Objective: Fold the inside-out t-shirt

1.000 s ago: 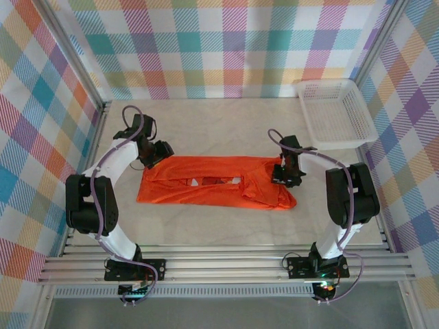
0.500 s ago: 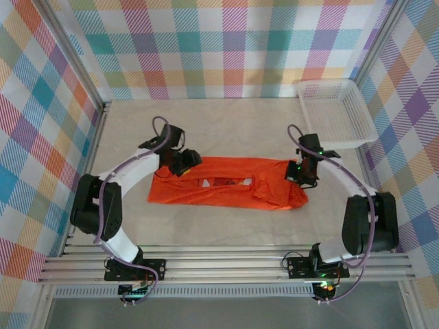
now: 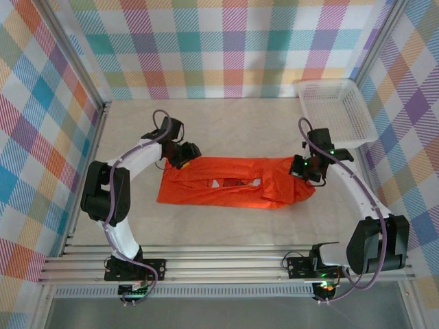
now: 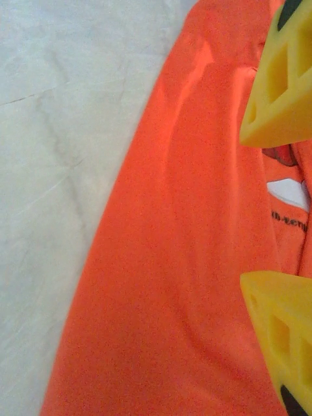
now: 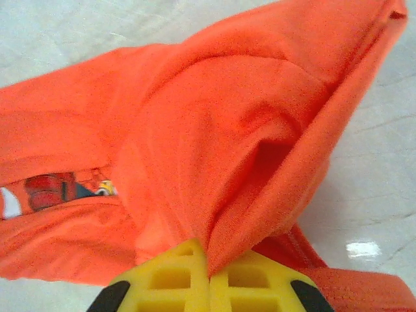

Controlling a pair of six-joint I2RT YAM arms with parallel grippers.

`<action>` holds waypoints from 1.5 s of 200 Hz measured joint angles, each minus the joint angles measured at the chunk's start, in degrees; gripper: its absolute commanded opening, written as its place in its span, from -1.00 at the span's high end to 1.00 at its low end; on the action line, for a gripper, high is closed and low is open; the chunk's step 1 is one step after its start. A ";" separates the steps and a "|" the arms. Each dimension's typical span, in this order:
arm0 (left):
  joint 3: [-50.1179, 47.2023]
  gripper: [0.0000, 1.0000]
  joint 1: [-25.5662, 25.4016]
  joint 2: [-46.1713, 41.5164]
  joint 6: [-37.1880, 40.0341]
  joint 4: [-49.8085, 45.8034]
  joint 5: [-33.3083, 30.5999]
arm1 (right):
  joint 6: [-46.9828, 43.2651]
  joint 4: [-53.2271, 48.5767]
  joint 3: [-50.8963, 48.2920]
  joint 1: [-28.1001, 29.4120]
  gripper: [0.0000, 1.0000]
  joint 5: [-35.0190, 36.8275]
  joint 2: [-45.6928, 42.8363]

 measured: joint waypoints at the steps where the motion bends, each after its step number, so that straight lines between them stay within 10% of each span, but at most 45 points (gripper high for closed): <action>1: 0.00 -0.06 0.04 0.00 0.02 0.00 0.02 | 0.07 0.00 0.07 0.07 1.00 -0.02 0.00; 159: -7.61 -0.06 11.10 -4.02 0.79 1.86 6.08 | 9.77 -1.07 27.74 32.37 1.00 5.62 18.49; 300: -12.52 -0.03 14.60 0.20 -0.07 6.40 7.15 | 9.38 0.83 53.07 43.10 1.00 0.33 46.93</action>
